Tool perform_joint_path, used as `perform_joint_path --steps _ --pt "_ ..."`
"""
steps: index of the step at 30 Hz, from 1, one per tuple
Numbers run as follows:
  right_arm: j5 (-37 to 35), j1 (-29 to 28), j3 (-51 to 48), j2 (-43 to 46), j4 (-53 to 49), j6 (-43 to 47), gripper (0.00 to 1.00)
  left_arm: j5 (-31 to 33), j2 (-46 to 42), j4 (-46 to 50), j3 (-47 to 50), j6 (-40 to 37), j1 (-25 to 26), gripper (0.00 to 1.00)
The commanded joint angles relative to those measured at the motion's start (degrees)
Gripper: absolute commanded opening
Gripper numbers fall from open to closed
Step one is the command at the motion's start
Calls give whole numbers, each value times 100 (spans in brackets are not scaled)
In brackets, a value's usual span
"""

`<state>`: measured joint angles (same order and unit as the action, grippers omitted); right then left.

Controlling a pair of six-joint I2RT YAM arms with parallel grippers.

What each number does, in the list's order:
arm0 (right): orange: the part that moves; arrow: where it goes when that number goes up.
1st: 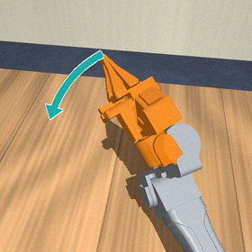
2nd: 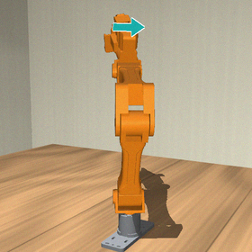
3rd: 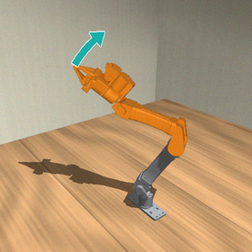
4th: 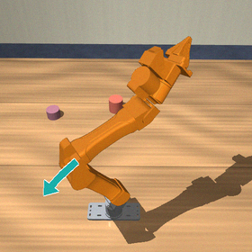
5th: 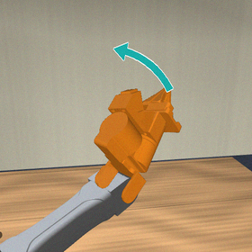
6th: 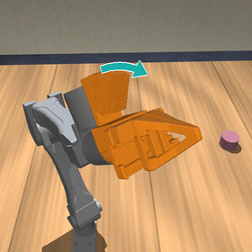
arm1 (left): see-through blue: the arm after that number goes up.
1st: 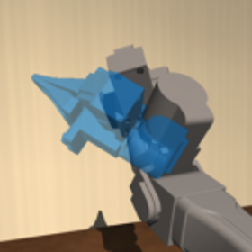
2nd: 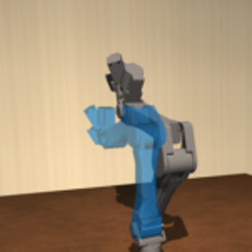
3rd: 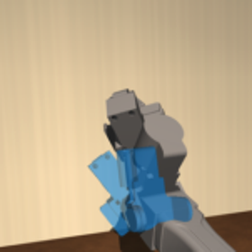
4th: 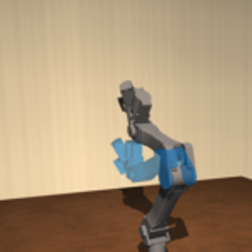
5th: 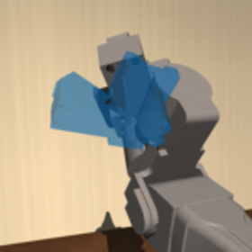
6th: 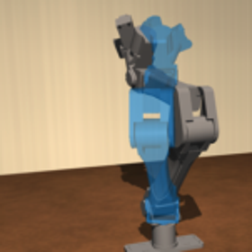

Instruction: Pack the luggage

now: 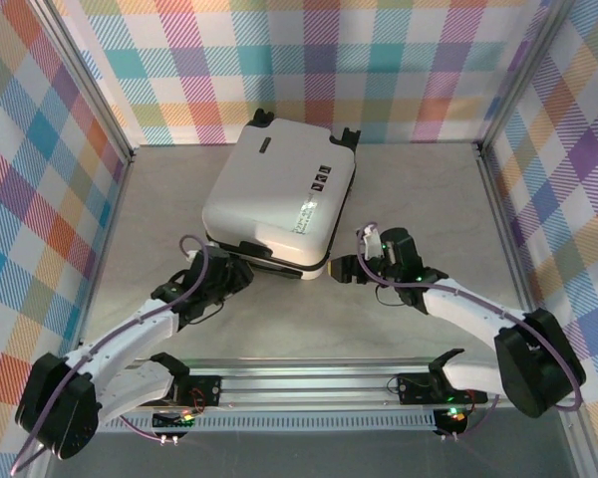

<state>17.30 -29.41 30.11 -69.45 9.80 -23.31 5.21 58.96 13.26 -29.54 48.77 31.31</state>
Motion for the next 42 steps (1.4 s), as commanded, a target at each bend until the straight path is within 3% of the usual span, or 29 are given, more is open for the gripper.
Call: perform_joint_path --steps 1,7,11,17,20,26,30,33,37,42 --pt "-175 57 -234 76 346 -65 70 267 218 -854 173 764 250 62" --pt "-48 302 -560 72 766 -177 69 390 842 -2110 440 1409 349 65" --pt "-3 312 -619 66 792 -97 69 195 1302 -3432 776 1684 349 66" --pt "46 317 -759 -200 1323 -51 68 280 2345 -4265 880 2347 347 62" --pt "-68 329 -799 -377 1509 -44 67 495 3011 -5716 1356 2994 358 63" --pt "-130 484 -488 -522 1306 -40 65 -174 4885 -7822 1124 3564 321 59" --pt "156 944 -261 -438 1076 -94 65 -347 6150 -9141 1010 4007 345 54" --pt "316 1268 -112 -453 966 -77 65 -348 6370 -9136 1016 4036 388 53" --pt "662 1685 134 -664 987 -206 64 -231 5923 -8958 1158 3833 393 53" --pt "1481 2070 347 -1276 1725 -650 58 -187 4830 -7482 1002 3388 457 53"
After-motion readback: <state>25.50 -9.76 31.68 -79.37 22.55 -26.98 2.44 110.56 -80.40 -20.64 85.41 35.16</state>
